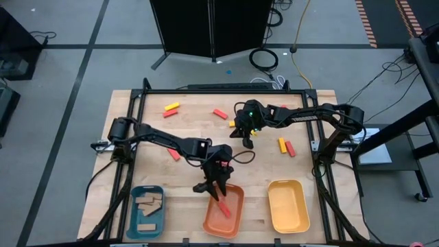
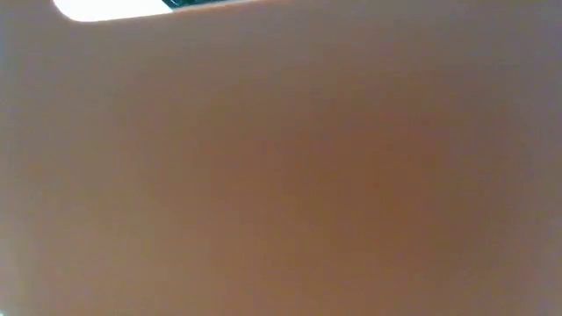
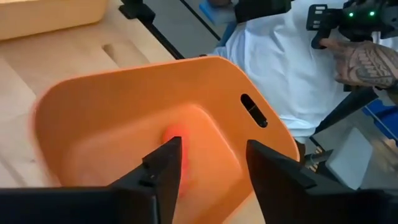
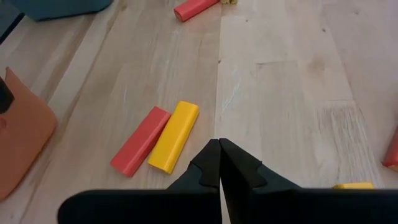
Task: Sort blocks
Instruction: Put the bottom left orange block into the orange bin
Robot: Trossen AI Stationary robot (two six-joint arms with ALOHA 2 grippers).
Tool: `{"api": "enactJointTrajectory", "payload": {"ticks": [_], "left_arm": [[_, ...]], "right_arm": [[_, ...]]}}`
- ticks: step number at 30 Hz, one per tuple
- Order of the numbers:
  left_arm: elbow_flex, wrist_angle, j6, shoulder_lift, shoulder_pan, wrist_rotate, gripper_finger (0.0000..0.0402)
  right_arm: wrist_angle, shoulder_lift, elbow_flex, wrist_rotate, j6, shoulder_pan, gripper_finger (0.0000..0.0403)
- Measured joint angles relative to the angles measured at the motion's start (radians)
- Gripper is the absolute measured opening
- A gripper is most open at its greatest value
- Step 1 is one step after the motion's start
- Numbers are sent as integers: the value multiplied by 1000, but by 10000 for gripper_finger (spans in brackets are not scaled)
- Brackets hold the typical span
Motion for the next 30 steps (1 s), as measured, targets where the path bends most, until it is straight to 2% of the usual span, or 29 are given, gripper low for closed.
{"api": "enactJointTrajectory", "payload": {"ticks": [7,9,16,21,25,30], "left_arm": [[0,-2,6,-3,17,-5,184],[0,-40,-1,-21,27,-42,185],[0,-270,91,-165,40,-300,185],[-3,-469,153,-264,55,-527,185],[-73,-533,173,-357,140,-601,185],[-204,-546,195,-484,338,-630,185]], "right_arm": [[22,0,0,1,0,0,0],[23,0,0,1,0,0,0],[29,0,0,2,0,0,0],[33,0,0,16,0,0,0],[37,0,0,61,0,0,0],[50,0,0,79,0,0,0]]}}
